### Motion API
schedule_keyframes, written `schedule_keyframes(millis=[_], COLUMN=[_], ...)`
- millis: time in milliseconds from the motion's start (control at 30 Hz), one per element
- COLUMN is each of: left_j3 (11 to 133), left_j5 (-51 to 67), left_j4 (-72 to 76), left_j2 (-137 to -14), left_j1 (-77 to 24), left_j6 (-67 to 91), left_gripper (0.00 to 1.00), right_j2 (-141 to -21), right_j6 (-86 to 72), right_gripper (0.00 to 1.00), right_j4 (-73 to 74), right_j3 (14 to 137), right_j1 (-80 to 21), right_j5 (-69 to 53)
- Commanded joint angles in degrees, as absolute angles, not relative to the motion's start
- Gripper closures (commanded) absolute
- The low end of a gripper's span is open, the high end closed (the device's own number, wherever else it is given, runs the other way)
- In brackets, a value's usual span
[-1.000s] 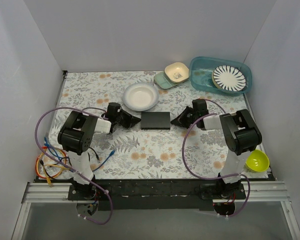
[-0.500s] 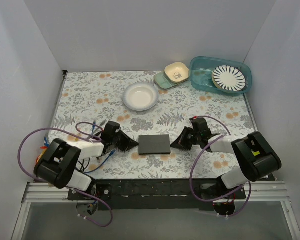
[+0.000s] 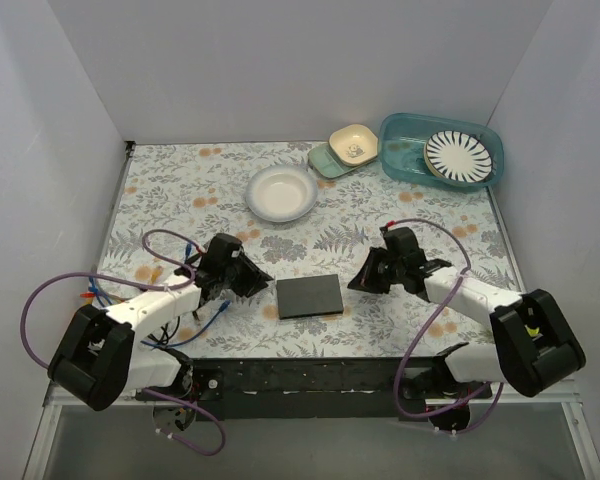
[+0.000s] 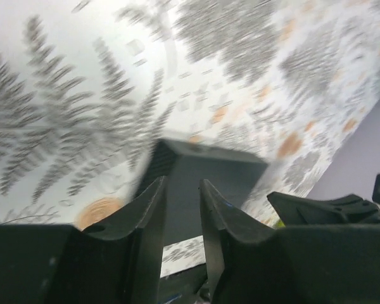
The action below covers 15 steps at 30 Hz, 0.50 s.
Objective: Pull the plug from the switch port
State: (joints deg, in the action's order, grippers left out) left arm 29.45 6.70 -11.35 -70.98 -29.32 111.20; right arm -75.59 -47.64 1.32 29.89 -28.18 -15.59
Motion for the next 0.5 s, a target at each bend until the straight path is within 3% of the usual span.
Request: schedule_keyframes(millis=[0, 100, 133, 200, 300, 333, 367, 467], left_j3=[41.99, 49.2, 51.13, 54.75, 55.81, 55.46, 54.85, 53.35], left_j5=[-3.59, -5.71, -6.5, -6.77, -5.71, -4.93, -4.31, -4.22], left_j4=[-21.79, -25.92, -27.49, -32.68, -36.38, -36.82, -36.91, -37.18], left_j2=[-68.21, -68.81, -70.56, -72.67, -75.49, -75.76, -75.5, -74.27], left_j1=[-28.65, -28.74, -28.83, -28.74, -28.74, -28.74, -28.74, -28.74], left_j6=[104.25, 96.43, 94.24, 92.73, 91.58, 91.76, 92.28, 92.55], left_gripper=[0.7, 0.63, 0.44, 0.02, 0.02, 0.02, 0.02, 0.02], right_j2=[-66.64, -59.34, -57.24, -55.82, -52.92, -51.95, -50.81, -43.96], right_j6=[-35.97, -24.63, -22.87, -20.66, -19.08, -18.9, -18.81, -17.58], right_gripper=[0.99, 0.77, 0.63, 0.55, 0.43, 0.11, 0.01, 0.01], right_j4=[12.72, 14.23, 17.02, 20.11, 24.25, 24.87, 25.57, 24.0], right_j3=[38.49, 40.95, 41.48, 42.19, 41.93, 41.66, 41.4, 39.29], right_j1=[-29.17, -32.95, -34.18, -34.63, -35.5, -36.46, -37.0, -38.93], right_j5=[-2.48, 4.64, 6.49, 11.24, 15.98, 17.21, 20.01, 24.41])
